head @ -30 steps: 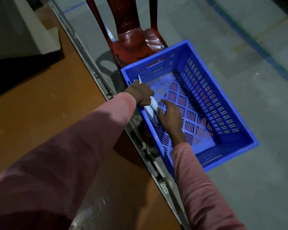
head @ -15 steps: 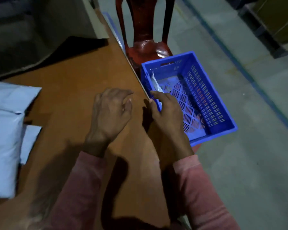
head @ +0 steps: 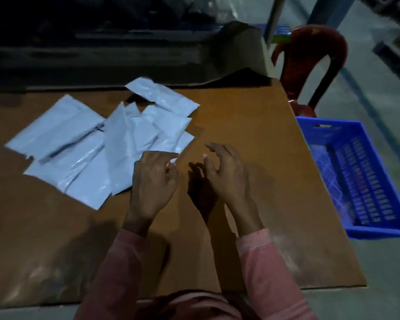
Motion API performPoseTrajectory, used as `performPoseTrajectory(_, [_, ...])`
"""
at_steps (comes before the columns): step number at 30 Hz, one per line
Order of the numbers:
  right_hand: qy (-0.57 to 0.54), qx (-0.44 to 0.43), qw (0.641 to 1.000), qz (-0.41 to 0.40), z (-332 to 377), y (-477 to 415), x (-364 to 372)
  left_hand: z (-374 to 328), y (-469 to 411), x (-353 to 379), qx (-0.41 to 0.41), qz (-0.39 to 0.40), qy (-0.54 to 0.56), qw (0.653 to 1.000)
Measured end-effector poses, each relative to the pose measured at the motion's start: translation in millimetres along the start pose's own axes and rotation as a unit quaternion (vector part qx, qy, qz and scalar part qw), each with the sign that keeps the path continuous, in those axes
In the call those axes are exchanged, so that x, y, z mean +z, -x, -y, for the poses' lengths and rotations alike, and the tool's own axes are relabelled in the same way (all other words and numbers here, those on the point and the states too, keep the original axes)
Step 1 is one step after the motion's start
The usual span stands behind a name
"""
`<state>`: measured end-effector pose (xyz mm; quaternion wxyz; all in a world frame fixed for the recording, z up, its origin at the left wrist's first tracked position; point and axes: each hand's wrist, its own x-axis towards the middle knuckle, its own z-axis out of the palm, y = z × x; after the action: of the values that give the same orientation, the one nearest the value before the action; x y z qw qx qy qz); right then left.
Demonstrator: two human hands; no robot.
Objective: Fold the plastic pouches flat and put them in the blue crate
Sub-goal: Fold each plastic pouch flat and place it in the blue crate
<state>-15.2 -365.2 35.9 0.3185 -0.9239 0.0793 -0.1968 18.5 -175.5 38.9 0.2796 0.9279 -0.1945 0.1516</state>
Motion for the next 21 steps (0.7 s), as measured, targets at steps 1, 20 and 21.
performPoseTrajectory(1, [-0.004,-0.004,1.000,0.010,10,-1,11,13,5,-6,-0.010,-0.009,-0.009,1.000])
performPoseTrajectory(20, [-0.042,0.035,0.992,0.112,79,-6,73,80,9,-12,-0.282,-0.008,0.001,0.959])
performPoseTrajectory(21, [-0.051,0.046,0.991,0.112,78,-5,70,78,11,-12,-0.277,-0.032,0.015,0.960])
